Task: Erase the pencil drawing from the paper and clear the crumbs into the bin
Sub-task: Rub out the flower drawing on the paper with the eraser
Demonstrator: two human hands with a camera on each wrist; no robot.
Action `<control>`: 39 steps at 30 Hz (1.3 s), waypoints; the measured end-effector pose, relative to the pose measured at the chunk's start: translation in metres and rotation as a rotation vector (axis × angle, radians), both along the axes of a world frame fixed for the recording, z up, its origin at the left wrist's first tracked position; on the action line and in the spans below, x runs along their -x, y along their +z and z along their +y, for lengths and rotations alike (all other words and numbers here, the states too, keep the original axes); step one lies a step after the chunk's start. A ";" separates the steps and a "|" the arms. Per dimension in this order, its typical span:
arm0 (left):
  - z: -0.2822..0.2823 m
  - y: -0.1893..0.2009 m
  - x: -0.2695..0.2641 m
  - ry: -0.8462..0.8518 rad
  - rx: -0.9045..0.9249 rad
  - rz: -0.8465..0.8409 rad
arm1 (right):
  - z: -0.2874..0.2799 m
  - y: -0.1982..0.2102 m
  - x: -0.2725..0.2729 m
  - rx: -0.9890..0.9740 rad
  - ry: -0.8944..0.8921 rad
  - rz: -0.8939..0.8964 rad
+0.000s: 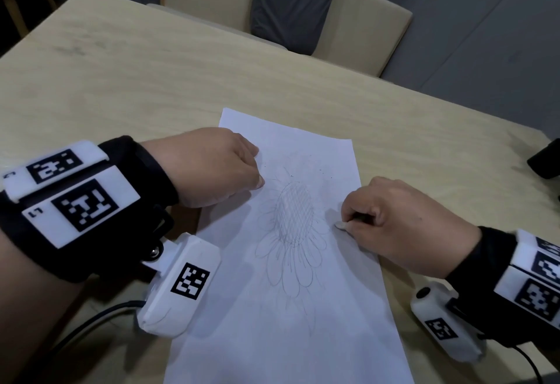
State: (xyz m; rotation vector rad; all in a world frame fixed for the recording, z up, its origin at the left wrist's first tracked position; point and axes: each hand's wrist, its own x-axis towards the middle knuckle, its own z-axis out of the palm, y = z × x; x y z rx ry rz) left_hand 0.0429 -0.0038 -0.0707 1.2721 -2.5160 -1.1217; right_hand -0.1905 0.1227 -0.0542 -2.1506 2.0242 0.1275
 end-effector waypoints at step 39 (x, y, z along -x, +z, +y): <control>-0.006 -0.011 0.002 0.006 0.014 0.020 | -0.015 -0.002 -0.001 0.039 0.118 0.062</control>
